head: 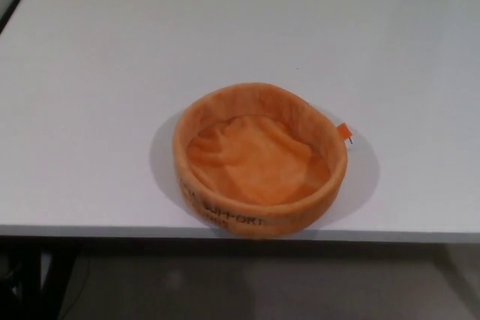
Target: A soft plate is kept in the center of the table close to the robot and the robot uses its left hand to pick up the plate, turns it upside down and places it back on the table
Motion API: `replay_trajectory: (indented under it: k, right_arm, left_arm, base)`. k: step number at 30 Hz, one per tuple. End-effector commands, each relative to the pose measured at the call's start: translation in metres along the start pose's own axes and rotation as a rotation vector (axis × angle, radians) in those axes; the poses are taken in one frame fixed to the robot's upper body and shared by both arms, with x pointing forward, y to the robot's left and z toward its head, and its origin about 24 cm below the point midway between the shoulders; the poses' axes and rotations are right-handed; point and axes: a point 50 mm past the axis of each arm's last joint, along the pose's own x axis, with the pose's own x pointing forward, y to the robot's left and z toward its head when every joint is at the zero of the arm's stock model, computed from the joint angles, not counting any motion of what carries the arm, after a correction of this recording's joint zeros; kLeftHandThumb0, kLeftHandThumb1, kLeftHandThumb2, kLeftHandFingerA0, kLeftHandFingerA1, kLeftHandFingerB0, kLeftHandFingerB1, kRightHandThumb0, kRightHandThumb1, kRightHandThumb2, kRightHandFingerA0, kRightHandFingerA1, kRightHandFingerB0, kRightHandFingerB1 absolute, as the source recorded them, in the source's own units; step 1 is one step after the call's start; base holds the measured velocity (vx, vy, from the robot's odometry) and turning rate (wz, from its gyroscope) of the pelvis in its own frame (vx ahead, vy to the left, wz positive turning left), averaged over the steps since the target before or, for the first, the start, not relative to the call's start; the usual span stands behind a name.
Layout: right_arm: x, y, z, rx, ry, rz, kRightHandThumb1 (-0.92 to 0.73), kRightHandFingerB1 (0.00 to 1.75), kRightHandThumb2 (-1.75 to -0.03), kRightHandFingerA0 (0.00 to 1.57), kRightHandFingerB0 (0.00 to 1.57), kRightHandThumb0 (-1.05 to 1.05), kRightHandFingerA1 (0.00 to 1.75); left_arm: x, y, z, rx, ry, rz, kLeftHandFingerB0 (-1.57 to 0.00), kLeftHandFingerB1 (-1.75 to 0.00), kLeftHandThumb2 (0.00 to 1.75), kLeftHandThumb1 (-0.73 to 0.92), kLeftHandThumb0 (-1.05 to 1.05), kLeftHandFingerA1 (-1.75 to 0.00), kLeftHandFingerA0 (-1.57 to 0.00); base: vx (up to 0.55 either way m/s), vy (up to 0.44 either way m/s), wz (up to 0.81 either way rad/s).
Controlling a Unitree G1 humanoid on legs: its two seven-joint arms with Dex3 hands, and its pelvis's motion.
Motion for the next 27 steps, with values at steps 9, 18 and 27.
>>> replay_trajectory:
  k: [9,18,27]
  right_arm:
    - [-0.011,-0.009,0.016,-0.007,-0.143,0.072,-0.92,0.21,-0.69,0.29,0.09,-0.79,0.35]
    - [-0.011,-0.008,0.018,-0.026,-0.145,0.078,-0.92,0.21,-0.69,0.31,0.08,-0.81,0.36]
    - [-0.011,-0.009,0.014,-0.027,-0.14,0.075,-0.92,0.22,-0.69,0.29,0.09,-0.8,0.34]
  left_arm:
    - [-0.01,0.002,0.014,0.0,-0.191,-0.03,-0.13,-0.26,0.68,0.91,-0.93,-0.37,-0.08]
    - [-0.014,0.007,0.037,-0.035,-0.332,0.039,-0.15,-0.25,1.16,0.76,-0.94,-0.39,0.0]
    - [-0.007,0.021,0.099,0.052,-0.562,0.121,0.0,-0.33,1.15,0.72,-0.9,-0.46,-0.09]
  base:
    - [0.0,0.0,0.0]
    - [0.0,0.0,0.0]
    - [0.0,0.0,0.0]
